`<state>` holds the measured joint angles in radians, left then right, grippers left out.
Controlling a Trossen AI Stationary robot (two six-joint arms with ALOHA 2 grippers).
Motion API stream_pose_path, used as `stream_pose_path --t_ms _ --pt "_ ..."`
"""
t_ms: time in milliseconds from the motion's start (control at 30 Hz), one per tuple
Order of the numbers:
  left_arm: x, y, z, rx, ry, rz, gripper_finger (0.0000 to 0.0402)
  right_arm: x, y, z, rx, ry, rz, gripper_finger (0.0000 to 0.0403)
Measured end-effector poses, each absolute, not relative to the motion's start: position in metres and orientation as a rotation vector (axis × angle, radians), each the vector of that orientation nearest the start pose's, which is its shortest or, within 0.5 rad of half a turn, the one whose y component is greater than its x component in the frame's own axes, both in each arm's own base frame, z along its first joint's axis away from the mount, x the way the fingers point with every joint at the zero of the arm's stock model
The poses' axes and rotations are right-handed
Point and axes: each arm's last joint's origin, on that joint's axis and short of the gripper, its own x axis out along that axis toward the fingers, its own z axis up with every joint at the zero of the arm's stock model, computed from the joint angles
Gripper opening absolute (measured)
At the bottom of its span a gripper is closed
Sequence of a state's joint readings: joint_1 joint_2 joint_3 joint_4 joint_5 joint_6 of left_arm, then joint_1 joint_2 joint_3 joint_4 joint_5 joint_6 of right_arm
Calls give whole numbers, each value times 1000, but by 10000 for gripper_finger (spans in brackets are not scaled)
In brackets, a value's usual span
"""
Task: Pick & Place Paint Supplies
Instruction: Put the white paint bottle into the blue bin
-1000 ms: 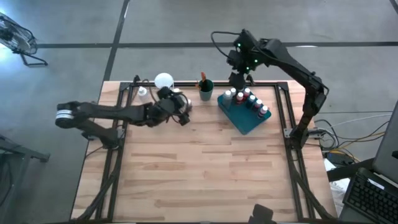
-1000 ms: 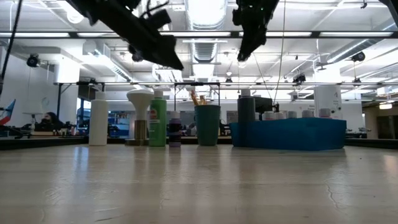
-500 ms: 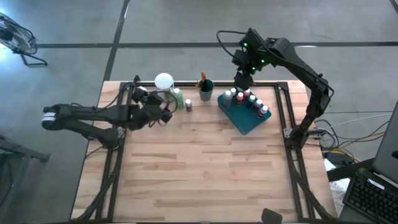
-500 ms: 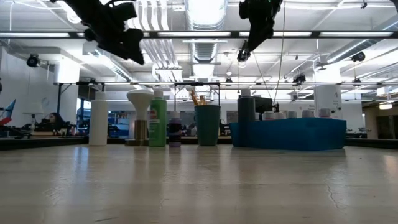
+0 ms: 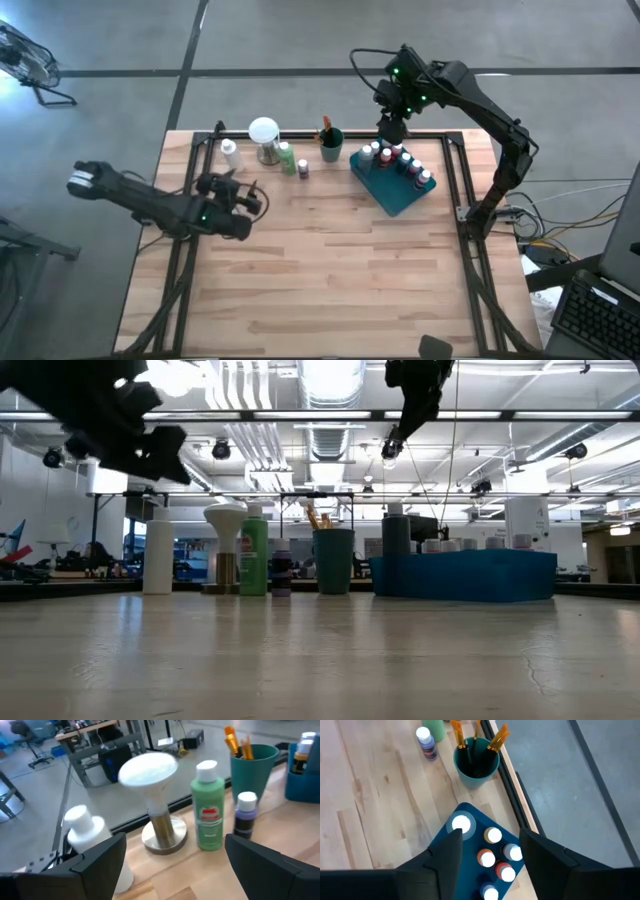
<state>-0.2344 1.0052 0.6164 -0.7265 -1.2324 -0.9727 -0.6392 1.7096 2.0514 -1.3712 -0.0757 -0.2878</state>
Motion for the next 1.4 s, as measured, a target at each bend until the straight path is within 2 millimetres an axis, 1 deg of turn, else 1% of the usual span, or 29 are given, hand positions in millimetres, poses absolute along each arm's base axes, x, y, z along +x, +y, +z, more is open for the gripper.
stream_pose_path --t_ms 133,267,367,567,667,767,900,1000,1133,1400 --pt "150 -14 192 -88 272 1174 344 256 -187 420 104 1035 -363 183" --pt "136 -16 166 -92 257 1162 343 258 -189 420 91 1019 -364 175" --pt "126 -14 149 -109 170 1187 343 260 -190 420 65 1002 -358 169" --pt "116 -9 125 -120 -5 1221 344 265 -194 419 47 962 -368 157" --pt "114 -7 115 -130 -30 1239 343 267 -196 416 40 945 -373 150" --pt "113 -2 110 -135 -39 1275 344 270 -198 413 36 936 -375 144" --pt "116 7 109 -63 35 1349 344 274 -201 409 26 915 -381 136" --pt "117 13 109 -104 38 1388 344 276 -202 407 21 903 -384 131" --pt "119 15 109 -139 32 1393 342 277 -203 403 20 911 -380 127" --pt "117 23 106 -106 60 1466 342 281 -206 395 -10 907 -370 144"
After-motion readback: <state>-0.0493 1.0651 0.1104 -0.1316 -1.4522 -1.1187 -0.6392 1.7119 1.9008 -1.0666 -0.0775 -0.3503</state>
